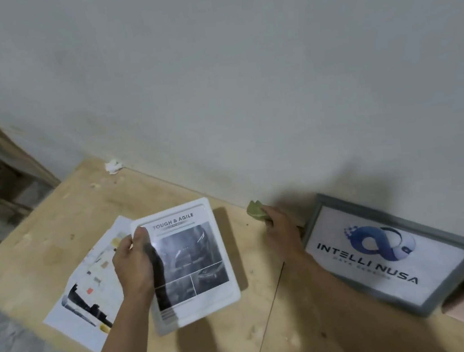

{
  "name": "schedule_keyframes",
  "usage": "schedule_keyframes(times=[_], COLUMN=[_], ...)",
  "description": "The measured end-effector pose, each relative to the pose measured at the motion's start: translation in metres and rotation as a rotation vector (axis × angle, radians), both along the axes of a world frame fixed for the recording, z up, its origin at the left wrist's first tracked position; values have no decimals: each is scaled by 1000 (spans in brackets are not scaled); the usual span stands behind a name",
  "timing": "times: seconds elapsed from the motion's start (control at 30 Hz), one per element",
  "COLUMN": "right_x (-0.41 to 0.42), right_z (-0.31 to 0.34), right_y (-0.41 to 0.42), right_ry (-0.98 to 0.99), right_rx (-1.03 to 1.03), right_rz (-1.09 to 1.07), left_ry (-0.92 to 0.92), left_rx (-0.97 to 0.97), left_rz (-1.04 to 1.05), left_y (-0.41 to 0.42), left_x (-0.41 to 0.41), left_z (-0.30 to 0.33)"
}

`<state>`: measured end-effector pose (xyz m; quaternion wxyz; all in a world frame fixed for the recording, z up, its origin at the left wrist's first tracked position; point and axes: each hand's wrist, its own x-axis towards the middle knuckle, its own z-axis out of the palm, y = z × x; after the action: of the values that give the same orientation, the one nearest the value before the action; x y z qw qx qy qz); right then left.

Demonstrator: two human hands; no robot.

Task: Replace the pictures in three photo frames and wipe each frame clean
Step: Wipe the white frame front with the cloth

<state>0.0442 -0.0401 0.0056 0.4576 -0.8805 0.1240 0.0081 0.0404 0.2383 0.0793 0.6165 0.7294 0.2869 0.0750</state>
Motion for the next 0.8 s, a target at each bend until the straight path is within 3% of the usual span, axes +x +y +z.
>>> schedule_keyframes(times=[0.17, 0.37, 0.53, 0.6, 0.73, 0.8], right_x=[22, 16, 17, 16, -23, -53], right_z=[-64, -103, -76, -51, 25, 48], right_y=[9, 10, 13, 21, 45, 49], right_ry=[-149, -134, 10, 102, 99, 109], right_rx=[-474, -635, -651, -474, 398, 702], right_rz=[170, 257, 397, 407, 97, 76], left_ry=[-8, -16, -31, -42, -54, -63], left_rx=[-63, -138, -128, -138, -162, -179], left_rz=[6, 18, -46, -57, -110, -149], left_y=[-2, 2, -4, -2, 9, 10], left_x=[13, 21, 12, 9, -5, -18], left_z=[-7, -21, -7, -2, 9, 21])
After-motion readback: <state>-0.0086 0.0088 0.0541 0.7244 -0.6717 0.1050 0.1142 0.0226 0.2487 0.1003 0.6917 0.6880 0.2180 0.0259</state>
